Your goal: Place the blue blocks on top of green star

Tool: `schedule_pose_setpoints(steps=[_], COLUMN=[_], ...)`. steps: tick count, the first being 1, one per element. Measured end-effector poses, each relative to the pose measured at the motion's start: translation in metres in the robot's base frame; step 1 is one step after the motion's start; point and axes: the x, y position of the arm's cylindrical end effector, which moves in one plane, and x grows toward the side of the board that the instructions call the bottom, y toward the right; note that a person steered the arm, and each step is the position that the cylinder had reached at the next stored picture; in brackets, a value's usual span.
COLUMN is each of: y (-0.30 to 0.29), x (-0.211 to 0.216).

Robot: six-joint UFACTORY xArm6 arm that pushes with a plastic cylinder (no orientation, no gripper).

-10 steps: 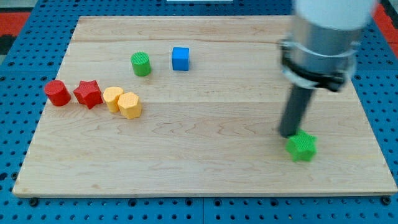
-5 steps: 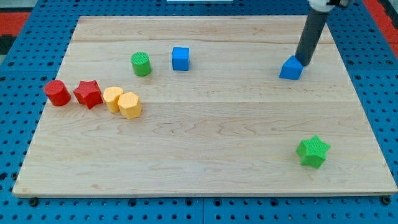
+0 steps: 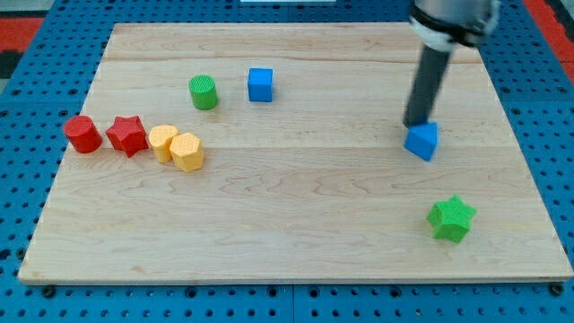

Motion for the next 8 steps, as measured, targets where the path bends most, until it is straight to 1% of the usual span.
schedule_pose_setpoints(steps=[1,2,3,4,5,6,7,8], y=[0.003,-0.006,-0.021,-0.062,-0.161,-0.191,-0.205,-0.242], x=[0.051,0.027,-0.058,-0.136,-0.153,-0.104,-0.128,-0.131])
